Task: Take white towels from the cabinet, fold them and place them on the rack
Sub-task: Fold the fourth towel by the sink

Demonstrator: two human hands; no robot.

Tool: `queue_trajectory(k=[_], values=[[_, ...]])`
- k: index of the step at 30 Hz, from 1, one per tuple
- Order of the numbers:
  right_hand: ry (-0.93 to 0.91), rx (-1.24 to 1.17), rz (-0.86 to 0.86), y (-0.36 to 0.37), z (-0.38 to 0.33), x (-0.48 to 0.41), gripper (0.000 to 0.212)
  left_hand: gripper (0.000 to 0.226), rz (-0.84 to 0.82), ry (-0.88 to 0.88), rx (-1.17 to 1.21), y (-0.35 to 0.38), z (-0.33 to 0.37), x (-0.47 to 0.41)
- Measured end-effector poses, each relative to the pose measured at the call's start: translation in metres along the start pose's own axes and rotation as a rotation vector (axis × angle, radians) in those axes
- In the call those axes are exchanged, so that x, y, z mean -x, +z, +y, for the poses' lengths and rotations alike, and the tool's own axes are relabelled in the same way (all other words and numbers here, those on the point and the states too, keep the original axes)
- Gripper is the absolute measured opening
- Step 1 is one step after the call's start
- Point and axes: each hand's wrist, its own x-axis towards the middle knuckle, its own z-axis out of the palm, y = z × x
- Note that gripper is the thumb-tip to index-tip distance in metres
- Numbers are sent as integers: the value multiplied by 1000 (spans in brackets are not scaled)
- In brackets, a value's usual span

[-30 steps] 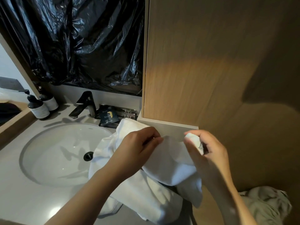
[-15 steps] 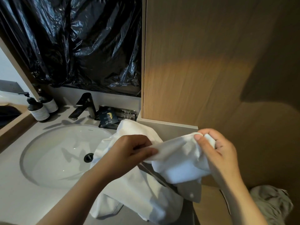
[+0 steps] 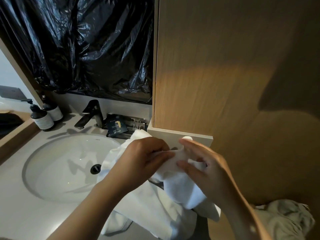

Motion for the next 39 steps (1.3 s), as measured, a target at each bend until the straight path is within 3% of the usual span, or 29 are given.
queue_trajectory(k=[5, 8, 10, 13, 15, 19, 23, 27, 33, 35, 39], values=[[-29, 8, 9, -8, 2, -7, 6, 16, -10, 33, -10, -3, 3, -1], [46, -71, 116, -19, 5, -10, 13, 18, -32, -39, 25, -5, -8, 2], [111, -114, 247, -31, 13, -14, 7, 22, -36, -86, 7, -10, -20, 6], [220, -53, 342, -55, 28, -18, 18, 23, -28, -159, -50, -18, -37, 16], [267, 3, 262, -61, 30, -17, 24, 20, -2, -184, -67, -19, -39, 19], [221, 17, 32, -38, 14, -10, 57, 15, 17, -163, -67, -13, -27, 10], [-24, 55, -46, -8, -4, -5, 53, 17, -10, -83, -65, -9, -10, 2], [-38, 58, -72, 1, -5, -7, 48, 19, -54, -1, -60, -8, 2, 0], [-47, 4, -88, 3, 0, -11, 17, 24, -66, 53, -45, -10, 7, 5], [-51, 21, -99, 4, 0, -10, 16, 27, -52, 29, -30, -10, 6, 6], [-40, 74, -8, -7, 2, -12, 18, 12, -35, -37, -7, -14, -3, 9]])
